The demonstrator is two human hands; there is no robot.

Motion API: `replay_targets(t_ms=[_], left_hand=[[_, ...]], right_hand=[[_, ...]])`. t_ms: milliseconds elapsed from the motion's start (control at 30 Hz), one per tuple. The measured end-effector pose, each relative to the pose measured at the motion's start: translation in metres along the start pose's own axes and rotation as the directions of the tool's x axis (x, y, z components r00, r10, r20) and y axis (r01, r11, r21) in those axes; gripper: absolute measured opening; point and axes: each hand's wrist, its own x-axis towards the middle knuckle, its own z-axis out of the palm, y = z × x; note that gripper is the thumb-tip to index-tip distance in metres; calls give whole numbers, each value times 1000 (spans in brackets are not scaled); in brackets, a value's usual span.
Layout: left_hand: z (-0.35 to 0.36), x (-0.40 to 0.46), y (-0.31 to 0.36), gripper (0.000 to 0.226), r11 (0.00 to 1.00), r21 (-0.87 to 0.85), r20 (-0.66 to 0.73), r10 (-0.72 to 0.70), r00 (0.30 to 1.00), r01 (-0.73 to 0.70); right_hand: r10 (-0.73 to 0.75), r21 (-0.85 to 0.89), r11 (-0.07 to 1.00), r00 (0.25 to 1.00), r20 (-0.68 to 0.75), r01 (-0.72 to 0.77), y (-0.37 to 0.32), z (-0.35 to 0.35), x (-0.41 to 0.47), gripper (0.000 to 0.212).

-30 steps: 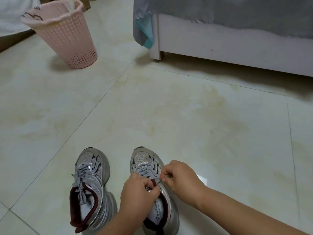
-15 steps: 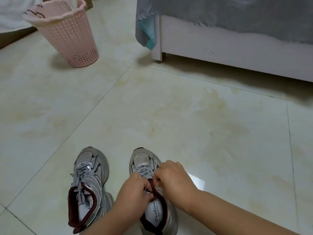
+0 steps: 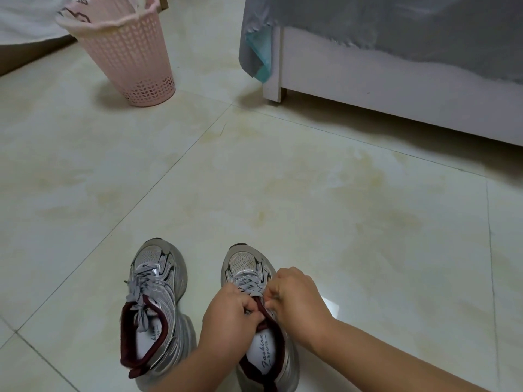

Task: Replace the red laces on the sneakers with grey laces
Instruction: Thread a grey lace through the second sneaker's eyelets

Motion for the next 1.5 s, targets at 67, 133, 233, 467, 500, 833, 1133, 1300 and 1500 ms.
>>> replay_targets(t_ms=[67, 133, 233, 467, 500, 833, 1133, 1300, 1500], left_hand=[[3, -2, -2, 37, 1000, -7, -25, 7, 1000, -7], [6, -3, -3, 38, 999, -36, -52, 13, 999, -15], [8, -4, -2, 33, 997, -81, -89, 12, 996, -19], [4, 1, -4, 33, 992, 72, -18, 106, 994, -105], [2, 3, -4, 30, 989, 89, 1, 118, 993, -118], [-68, 8, 3, 20, 958, -280, 386, 175, 906, -66], [-73, 2, 6, 16, 889, -457, 330, 199, 923, -28], [-65, 7, 11, 23, 910, -373, 116, 240, 964, -182], [-51, 4, -21, 25, 998, -24, 47, 51, 998, -49]], right_hand=[[-5, 20, 1000, 1000, 7, 5, 1, -1, -1, 16], [7, 31, 999, 1000, -2, -7, 2, -1, -4, 16], [38, -25, 999, 999, -26, -39, 1, -2, -7, 19], [93, -156, 982, 992, -80, -105, -11, 12, -23, 34], [128, -188, 973, 990, -55, -136, -13, 16, -26, 38], [395, -153, 916, 903, 169, -372, -1, 25, -23, 28], [346, -183, 930, 926, 153, -317, -5, 19, -23, 26], [150, 290, 947, 989, -13, -140, -19, 3, -15, 15], [366, 619, 730, 931, 4, -289, -15, -5, 10, 28]])
